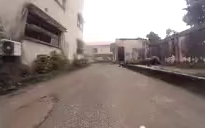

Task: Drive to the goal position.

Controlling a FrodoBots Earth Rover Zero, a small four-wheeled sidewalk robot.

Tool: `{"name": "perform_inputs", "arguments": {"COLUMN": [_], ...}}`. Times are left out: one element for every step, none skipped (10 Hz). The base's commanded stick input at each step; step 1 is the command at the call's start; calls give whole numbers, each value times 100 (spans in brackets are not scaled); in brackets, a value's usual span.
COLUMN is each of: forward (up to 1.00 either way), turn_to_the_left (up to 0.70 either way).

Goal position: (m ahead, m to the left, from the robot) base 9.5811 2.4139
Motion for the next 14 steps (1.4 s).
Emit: {"name": "perform_inputs", "arguments": {"forward": [30,30,30,30,30,30,30,30,30,30,30,30,30,30], "turn_to_the_left": [0,0,0,0,0,0,0,0,0,0,0,0,0,0]}}
